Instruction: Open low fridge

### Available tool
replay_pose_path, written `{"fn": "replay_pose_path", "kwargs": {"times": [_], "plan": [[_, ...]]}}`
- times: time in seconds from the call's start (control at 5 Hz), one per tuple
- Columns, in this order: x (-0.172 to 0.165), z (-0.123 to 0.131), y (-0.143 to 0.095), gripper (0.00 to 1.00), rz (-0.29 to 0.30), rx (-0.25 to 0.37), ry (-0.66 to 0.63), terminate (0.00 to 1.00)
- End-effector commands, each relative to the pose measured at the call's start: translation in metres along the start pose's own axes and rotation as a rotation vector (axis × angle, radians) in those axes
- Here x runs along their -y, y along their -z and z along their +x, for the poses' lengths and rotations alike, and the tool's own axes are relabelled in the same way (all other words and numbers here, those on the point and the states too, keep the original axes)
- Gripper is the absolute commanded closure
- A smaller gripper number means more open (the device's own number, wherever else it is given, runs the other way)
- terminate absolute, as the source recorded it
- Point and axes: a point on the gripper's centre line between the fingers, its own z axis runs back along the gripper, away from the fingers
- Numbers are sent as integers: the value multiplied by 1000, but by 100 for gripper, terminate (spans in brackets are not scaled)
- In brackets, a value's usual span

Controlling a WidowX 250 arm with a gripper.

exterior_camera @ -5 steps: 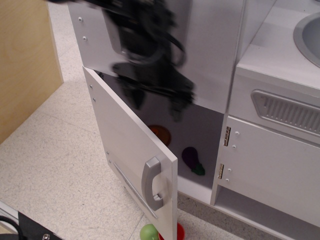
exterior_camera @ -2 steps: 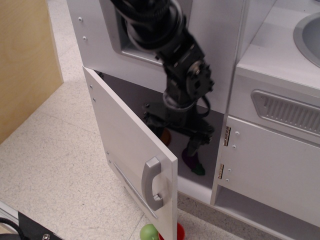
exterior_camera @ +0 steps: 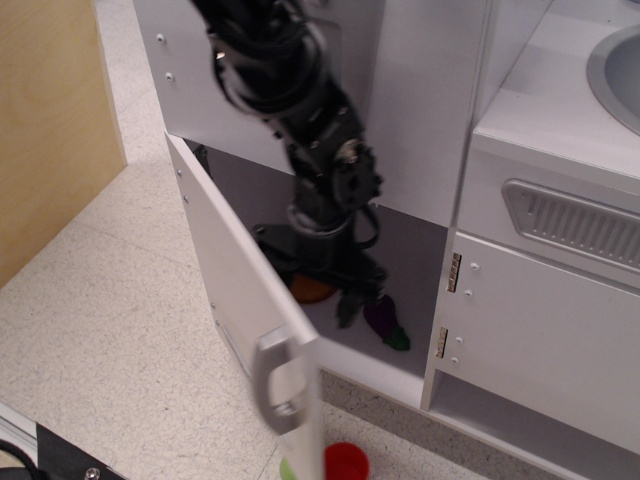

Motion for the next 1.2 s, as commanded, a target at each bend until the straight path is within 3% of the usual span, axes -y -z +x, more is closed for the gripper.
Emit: {"fn": "replay_pose_path", "kwargs": {"times": [0.0, 0.6, 1.0], "plan": [[-44, -23, -4, 0, 17, 20, 44, 0], [-110, -48, 6, 0, 119, 69, 112, 0], [-110, -48, 6, 0, 119, 69, 112, 0]]}}
